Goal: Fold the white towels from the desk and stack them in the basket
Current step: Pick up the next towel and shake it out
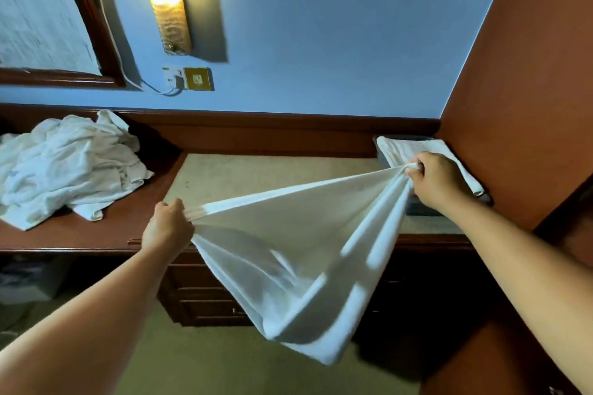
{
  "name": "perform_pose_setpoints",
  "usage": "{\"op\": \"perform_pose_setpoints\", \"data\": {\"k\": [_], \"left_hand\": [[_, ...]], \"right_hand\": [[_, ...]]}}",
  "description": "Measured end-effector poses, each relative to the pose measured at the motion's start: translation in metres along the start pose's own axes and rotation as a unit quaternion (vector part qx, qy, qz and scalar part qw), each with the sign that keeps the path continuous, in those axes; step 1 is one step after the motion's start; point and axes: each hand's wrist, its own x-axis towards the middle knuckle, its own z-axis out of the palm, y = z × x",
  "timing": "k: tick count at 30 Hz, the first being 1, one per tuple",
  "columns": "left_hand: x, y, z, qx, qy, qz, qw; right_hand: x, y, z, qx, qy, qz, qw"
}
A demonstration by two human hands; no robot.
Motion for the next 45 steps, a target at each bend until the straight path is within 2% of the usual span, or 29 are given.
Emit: {"op": "perform_pose_setpoints", "data": {"k": [3, 5, 7, 9, 11, 16, 17, 18, 19, 20, 21, 23, 24, 26, 28, 30, 32, 36, 40, 43, 45], "left_hand": [[0.017, -0.066, -0.017, 0.077, -0.021, -0.102, 0.992], [0.027, -0.098, -0.032, 0.053, -0.043, -0.180, 0.981], [0.028, -0.101, -0.046, -0.066, -0.060, -0.235, 0.968], [0.032, -0.091, -0.054, -0.229, -0.047, -0.292, 0.928], [0.040, -0.073, -0.052, -0.356, -0.031, -0.301, 0.884], [0.051, -0.031, -0.042, -0.505, -0.038, -0.291, 0.812], [0.048, -0.019, -0.041, -0.512, -0.039, -0.273, 0.814], [0.044, -0.007, -0.037, -0.498, -0.044, -0.241, 0.832], [0.037, 0.008, -0.034, -0.458, -0.047, -0.195, 0.866], [0.026, 0.024, -0.031, -0.425, -0.063, -0.130, 0.894], [0.010, 0.046, -0.031, -0.415, -0.106, -0.046, 0.902], [-0.025, 0.088, -0.032, -0.416, -0.225, 0.147, 0.869], [-0.039, 0.106, -0.032, -0.414, -0.251, 0.225, 0.846], [-0.056, 0.126, -0.033, -0.372, -0.176, 0.311, 0.857], [-0.062, 0.134, -0.040, -0.363, -0.082, 0.317, 0.872], [-0.066, 0.137, -0.048, -0.417, -0.070, 0.299, 0.856], [-0.072, 0.143, -0.054, -0.452, -0.074, 0.300, 0.837], [-0.077, 0.159, -0.066, -0.479, -0.065, 0.293, 0.825], [-0.084, 0.176, -0.076, -0.426, -0.077, 0.321, 0.842], [-0.087, 0.186, -0.076, -0.355, -0.144, 0.340, 0.859], [-0.086, 0.191, -0.074, -0.334, -0.142, 0.351, 0.863]], "right_hand": [[0.003, 0.027, 0.006, -0.021, 0.015, 0.062, 0.998], [0.004, 0.038, 0.006, -0.045, 0.018, 0.117, 0.992], [0.004, 0.045, 0.010, -0.062, 0.006, 0.142, 0.988], [0.005, 0.042, 0.020, -0.052, 0.002, 0.140, 0.989], [0.006, 0.032, 0.030, -0.018, -0.005, 0.125, 0.992], [0.002, -0.027, 0.034, 0.061, -0.031, -0.043, 0.997], [-0.001, -0.043, 0.031, 0.083, -0.034, -0.076, 0.993], [-0.004, -0.058, 0.028, 0.106, -0.038, -0.105, 0.988], [-0.007, -0.073, 0.025, 0.129, -0.042, -0.134, 0.982], [-0.010, -0.089, 0.021, 0.150, -0.046, -0.166, 0.974], [-0.014, -0.103, 0.018, 0.169, -0.050, -0.201, 0.964], [-0.023, -0.130, 0.014, 0.200, -0.053, -0.257, 0.944], [-0.029, -0.140, 0.013, 0.215, -0.052, -0.270, 0.937], [-0.038, -0.153, 0.014, 0.254, -0.047, -0.266, 0.929], [-0.045, -0.156, 0.018, 0.328, -0.034, -0.224, 0.917], [-0.050, -0.155, 0.022, 0.411, -0.012, -0.173, 0.895], [-0.061, -0.149, 0.027, 0.444, -0.004, -0.145, 0.884], [-0.093, -0.135, 0.035, 0.504, -0.076, -0.092, 0.855], [-0.107, -0.122, 0.041, 0.465, -0.116, -0.079, 0.874], [-0.114, -0.119, 0.037, 0.468, -0.098, -0.073, 0.875], [-0.121, -0.117, 0.037, 0.474, -0.093, -0.067, 0.873]]}}
